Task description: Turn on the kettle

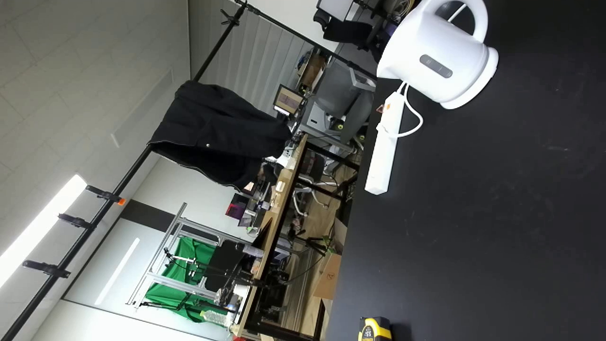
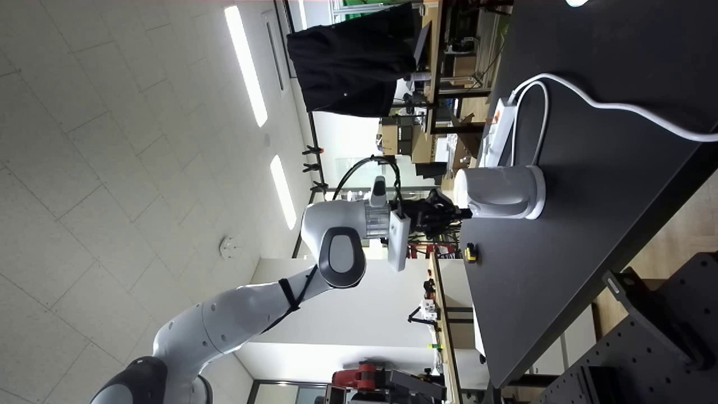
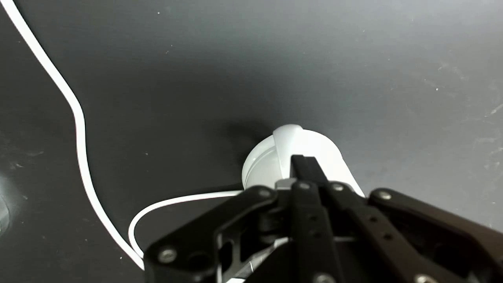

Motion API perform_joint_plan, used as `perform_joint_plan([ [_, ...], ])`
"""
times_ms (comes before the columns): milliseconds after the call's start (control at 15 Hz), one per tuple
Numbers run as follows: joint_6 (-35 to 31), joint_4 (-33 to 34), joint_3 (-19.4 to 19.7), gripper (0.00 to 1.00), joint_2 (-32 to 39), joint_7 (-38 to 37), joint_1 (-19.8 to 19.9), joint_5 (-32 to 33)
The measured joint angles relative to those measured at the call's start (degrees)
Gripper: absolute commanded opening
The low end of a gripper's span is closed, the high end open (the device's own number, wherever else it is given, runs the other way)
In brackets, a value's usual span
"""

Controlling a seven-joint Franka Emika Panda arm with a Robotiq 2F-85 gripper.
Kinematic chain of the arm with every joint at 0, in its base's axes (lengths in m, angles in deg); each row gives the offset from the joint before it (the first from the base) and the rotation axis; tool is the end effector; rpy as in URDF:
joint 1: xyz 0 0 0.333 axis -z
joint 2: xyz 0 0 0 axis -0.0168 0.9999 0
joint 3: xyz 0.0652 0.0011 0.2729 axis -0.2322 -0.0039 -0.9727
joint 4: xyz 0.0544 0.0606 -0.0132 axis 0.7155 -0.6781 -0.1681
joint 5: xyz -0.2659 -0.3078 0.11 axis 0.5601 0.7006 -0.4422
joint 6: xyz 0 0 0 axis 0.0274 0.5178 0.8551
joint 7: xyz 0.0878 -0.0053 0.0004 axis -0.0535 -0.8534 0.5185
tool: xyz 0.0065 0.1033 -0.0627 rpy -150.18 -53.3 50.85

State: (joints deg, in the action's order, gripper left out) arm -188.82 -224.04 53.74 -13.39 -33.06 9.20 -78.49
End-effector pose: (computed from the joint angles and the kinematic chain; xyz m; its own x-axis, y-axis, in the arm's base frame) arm 0.4333 -0.1318 0.1793 0.9835 0.0889 0.1573 0.0989 -0.9935 -0.0568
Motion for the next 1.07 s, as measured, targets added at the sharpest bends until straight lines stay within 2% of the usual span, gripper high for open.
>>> perform_joint_plan([
  [1067,-0.9,4.0,-2.1,0.00,5.5,0.0,0.1,-1.0],
])
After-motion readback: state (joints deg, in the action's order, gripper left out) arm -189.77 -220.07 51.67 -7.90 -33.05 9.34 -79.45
